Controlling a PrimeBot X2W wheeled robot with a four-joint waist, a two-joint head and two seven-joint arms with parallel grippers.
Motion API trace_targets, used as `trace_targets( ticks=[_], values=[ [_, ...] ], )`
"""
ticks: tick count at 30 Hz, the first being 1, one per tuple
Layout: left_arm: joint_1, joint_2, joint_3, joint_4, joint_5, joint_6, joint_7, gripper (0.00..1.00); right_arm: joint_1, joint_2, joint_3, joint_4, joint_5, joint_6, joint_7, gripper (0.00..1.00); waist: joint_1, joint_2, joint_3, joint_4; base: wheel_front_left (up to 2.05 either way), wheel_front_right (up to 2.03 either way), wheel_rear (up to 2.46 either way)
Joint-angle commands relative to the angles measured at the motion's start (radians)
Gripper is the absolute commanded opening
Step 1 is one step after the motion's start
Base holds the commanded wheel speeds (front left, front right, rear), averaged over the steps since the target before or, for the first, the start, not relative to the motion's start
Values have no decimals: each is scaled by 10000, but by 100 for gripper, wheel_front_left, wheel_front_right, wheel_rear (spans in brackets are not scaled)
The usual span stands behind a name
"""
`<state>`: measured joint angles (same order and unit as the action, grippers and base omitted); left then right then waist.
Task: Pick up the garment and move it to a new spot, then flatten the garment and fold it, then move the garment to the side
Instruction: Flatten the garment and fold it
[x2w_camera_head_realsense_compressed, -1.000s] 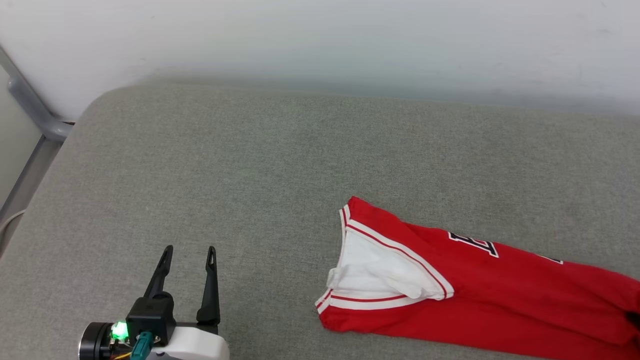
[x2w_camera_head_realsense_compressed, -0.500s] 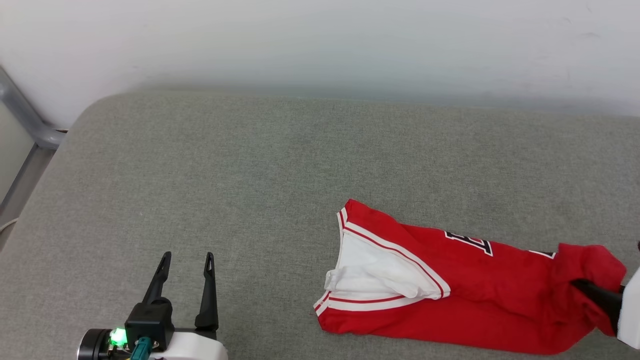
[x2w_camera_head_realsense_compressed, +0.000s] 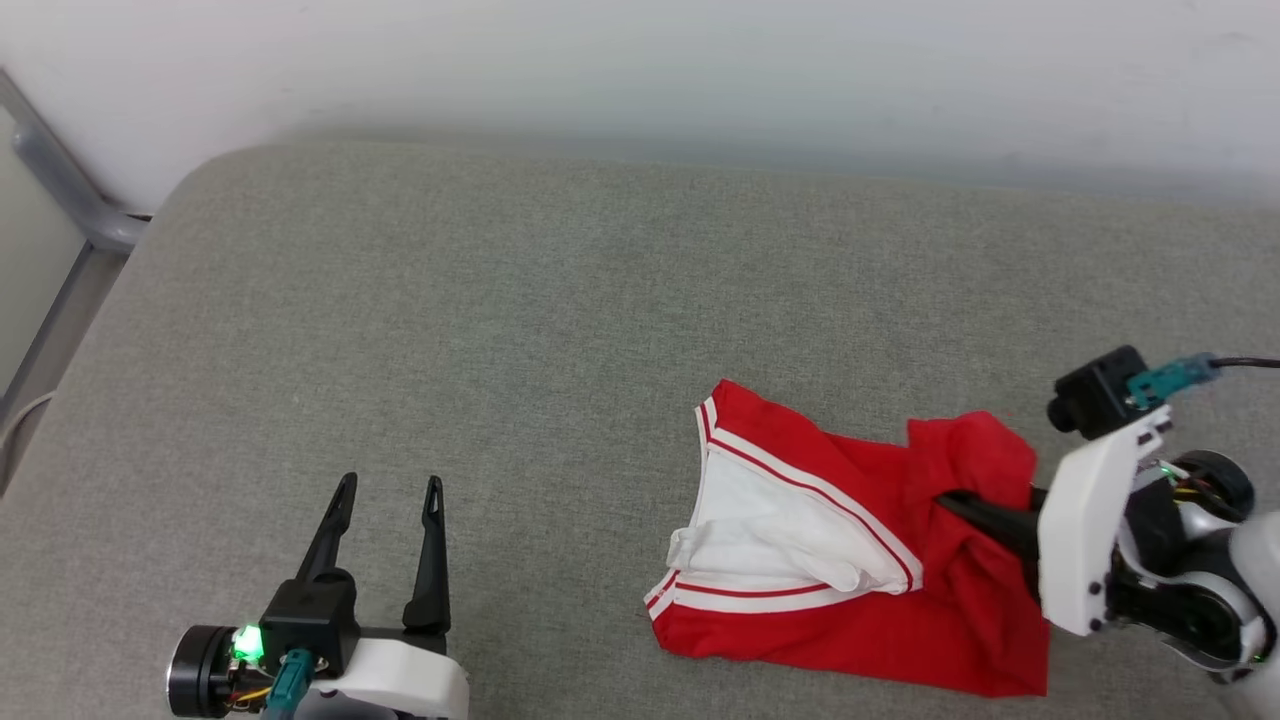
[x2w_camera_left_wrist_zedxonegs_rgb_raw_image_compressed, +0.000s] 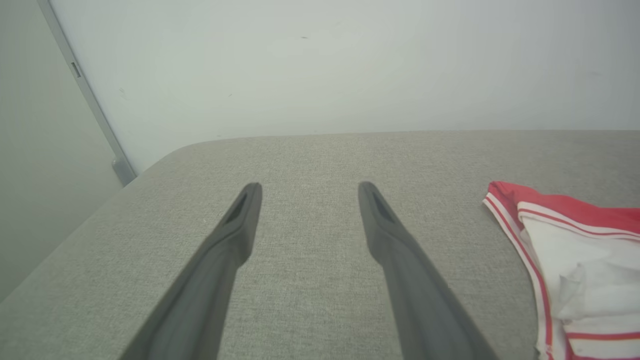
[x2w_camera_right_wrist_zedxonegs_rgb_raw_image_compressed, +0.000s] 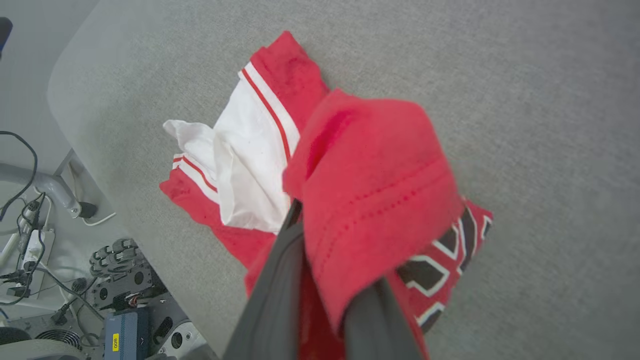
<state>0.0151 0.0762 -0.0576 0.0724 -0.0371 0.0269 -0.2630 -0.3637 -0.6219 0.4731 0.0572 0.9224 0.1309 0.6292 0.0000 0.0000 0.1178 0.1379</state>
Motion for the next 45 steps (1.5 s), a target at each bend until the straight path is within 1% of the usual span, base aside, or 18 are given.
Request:
trace_targets(
  ticks=[1, 6, 8, 14, 19, 21, 24, 27, 28, 29, 30, 35, 36, 37, 38, 41, 45],
  values=[
    [-155, -49, -15, 26, 65, -28, -23, 100, -373, 337, 254, 133, -150, -6, 46, 0, 0, 0, 97, 100, 0, 0, 0],
    [-339, -92, -39, 52, 91, -34, -23, 100, -1251, 1043, 1060, 790, -484, -5, -5, 0, 0, 0, 248, 264, 0, 0, 0],
    [-404, -102, -56, 48, 82, -33, -24, 100, -1607, 1223, 1440, 1121, -727, -6, -98, 0, 0, 0, 315, 334, 0, 0, 0],
    [-538, -143, -73, 57, 42, -72, -23, 100, -2292, 1916, 2222, 2330, -657, -6, -389, 0, 0, 0, 555, 502, 0, 0, 0],
    [-652, -171, -68, 64, 45, -68, -24, 100, -2637, 2195, 2990, 3609, -1156, -6, -867, 0, 0, 0, 709, 548, 0, 0, 0],
    [-678, -182, -78, 83, 49, -61, -23, 100, -2658, 2283, 3189, 4057, -1071, -6, -1054, 0, 0, 0, 741, 568, 0, 0, 0],
    [-717, -187, -66, 100, 42, -62, -23, 100, -2661, 2324, 3388, 4331, -1025, -6, -1319, 0, 0, 0, 745, 570, 0, 0, 0],
    [-716, -192, 24, 153, 27, -94, -23, 100, -2682, 2288, 3546, 4504, -893, -8, -1883, 0, 0, 0, 657, 513, 0, 0, 0],
    [-686, -193, 49, 173, 35, -97, -23, 100, -2699, 2251, 3581, 4494, -843, -8, -2086, 25, 0, 0, 606, 492, 0, 0, 0],
    [-645, -193, 74, 200, 45, -114, -23, 100, -2719, 2204, 3591, 4474, -828, -6, -2325, 80, 0, 0, 543, 461, 0, 0, 0],
    [-597, -194, 93, 219, 63, -131, -23, 100, -2740, 2142, 3570, 4436, -823, -6, -2589, 100, 0, 0, 479, 430, 0, 0, 0],
    [-355, -199, 141, 217, 146, -94, -24, 100, -2473, 1775, 3431, 3845, -859, -6, -3880, 100, 0, 0, 130, 212, 0, 0, 0],
    [-263, -196, 173, 183, 170, -64, -24, 100, -2367, 1569, 3161, 3633, -1079, -8, -4517, 100, 0, 0, 10, 93, 0, 0, 0],
    [-263, -196, 173, 183, 170, -64, -24, 100, -2367, 1569, 3161, 3633, -1079, -8, -4517, 100, 0, 0, 10, 93, 0, 0, 0],
    [-204, -187, 190, 176, 173, -62, -23, 100, -2276, 1502, 3013, 3544, -1210, -6, -4810, 100, 0, 0, -55, 32, 0, 0, 0],
    [-51, -161, 230, 143, 172, -64, -23, 100, -2016, 1358, 2355, 3479, -1860, -6, -5814, 100, 0, 0, -236, -166, 0, 0, 0],
    [112, -139, 243, 98, 214, -90, -23, 100, -1446, 1481, 1123, 3516, -2886, -6, -7206, 100, 0, 0, -447, -401, 0, 0, 0]
  ],
)
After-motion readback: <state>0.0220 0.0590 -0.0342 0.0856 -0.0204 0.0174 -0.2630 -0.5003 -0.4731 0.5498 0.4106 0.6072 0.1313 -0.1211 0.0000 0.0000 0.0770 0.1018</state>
